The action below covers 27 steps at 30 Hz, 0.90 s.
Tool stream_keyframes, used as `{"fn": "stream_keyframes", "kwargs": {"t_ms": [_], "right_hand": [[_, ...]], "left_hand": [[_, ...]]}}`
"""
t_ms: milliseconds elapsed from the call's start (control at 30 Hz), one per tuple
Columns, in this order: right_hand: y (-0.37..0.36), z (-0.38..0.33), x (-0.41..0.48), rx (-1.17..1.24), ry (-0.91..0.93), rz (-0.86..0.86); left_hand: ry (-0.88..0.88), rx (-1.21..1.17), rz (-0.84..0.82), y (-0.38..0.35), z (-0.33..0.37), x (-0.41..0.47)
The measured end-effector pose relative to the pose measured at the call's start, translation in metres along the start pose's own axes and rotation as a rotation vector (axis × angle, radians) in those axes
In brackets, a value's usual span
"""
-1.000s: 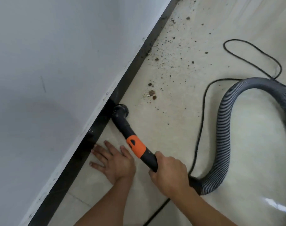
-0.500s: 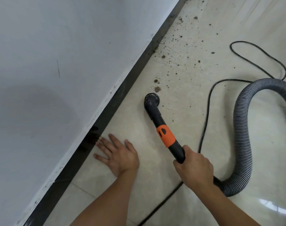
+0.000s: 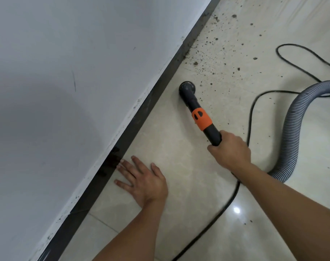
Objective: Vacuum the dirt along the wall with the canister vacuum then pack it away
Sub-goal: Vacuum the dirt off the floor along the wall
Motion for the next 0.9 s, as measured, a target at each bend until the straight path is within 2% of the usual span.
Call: {"fn": "stream_keyframes", "kwargs": {"t_ms": [267,600,900], "right_hand": [[0.017,0.006,0.039,0.069,-0.09,0.043],[-0.04,-0.059,-0.089,-0.02,0.121,-0.244],[-0.021,0.0,-0.157,-0.043,-0.066,-0.189]], "left_hand": [[-0.005,-0.007,-0.003,-0.003,0.0,0.0],[0.011,0.007,-0.038,-0.004,-0.002,0.0],[0.003,0.021,-0.064,0.0,0.0,-0.002]]}}
Point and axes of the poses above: each hand's wrist, its own x-axis towards the middle knuckle, its own y-axis out of the back of the hand, z = x × y, the point moved 9 cm from there along x, towards the middle knuckle, and after that the axes turned 14 degrees about y, right-handed, at the moved point
